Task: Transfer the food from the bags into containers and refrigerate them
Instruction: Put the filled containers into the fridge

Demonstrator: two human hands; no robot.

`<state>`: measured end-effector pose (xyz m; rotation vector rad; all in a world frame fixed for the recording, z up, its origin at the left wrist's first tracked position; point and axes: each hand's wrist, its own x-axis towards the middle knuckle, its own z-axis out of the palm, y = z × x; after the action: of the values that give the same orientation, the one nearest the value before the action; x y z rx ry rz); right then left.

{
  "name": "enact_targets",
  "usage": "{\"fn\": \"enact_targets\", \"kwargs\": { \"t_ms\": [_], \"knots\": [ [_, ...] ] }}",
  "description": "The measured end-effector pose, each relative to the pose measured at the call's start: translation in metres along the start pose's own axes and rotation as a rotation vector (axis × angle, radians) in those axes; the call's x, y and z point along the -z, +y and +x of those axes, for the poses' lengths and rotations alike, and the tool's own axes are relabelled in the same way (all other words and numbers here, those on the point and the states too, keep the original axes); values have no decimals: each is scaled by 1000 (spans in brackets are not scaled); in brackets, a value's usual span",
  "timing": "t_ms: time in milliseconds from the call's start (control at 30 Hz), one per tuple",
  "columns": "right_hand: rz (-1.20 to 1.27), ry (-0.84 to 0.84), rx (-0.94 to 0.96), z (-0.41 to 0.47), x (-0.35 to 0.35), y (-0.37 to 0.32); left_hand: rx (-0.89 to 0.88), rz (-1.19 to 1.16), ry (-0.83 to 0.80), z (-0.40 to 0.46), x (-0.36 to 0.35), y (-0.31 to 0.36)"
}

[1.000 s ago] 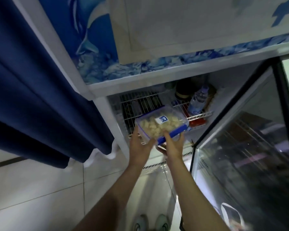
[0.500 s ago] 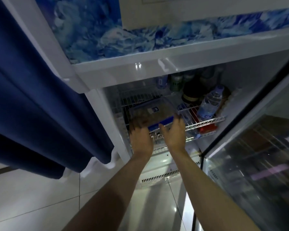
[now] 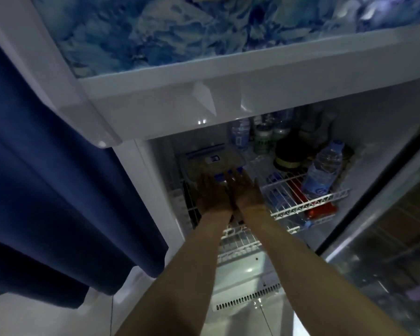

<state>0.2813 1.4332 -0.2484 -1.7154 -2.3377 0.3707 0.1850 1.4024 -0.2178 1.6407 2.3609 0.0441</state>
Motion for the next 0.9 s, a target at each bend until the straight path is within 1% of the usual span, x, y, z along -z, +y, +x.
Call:
{"fn": "enact_targets", "kwargs": {
  "t_ms": [67, 133, 333, 400, 500, 633, 700, 767, 800, 833, 900],
  "knots": [
    [-65, 5, 40, 14, 0, -5, -26, 25, 49, 12, -4, -4],
    [-76, -11, 58, 27, -1, -8, -38, 31, 104, 26, -11, -9],
    [-37, -2, 121, 64, -11, -3, -57, -96, 257, 58, -29, -18],
    [10, -33, 140, 77, -15, 4, -50, -174, 264, 70, -26, -18],
    [44, -53, 176, 81, -17, 19, -41, -232, 228, 70, -18, -20],
    [206, -7, 167, 35, -6, 17, -97, -371, 185, 22, -13, -27],
    [312, 42, 86, -1, 6, 3, -143, -445, 164, -24, -1, -30],
    [296, 99, 11, -44, 26, -19, -198, -485, 181, -73, 20, -37],
    [270, 117, -6, -67, 35, -29, -232, -462, 212, -101, 33, -40],
    [263, 122, -23, -93, 48, -42, -273, -438, 199, -124, 41, -45],
    [255, 124, -29, -147, 74, -65, -373, -316, 277, -162, 44, -58]
  ]
}}
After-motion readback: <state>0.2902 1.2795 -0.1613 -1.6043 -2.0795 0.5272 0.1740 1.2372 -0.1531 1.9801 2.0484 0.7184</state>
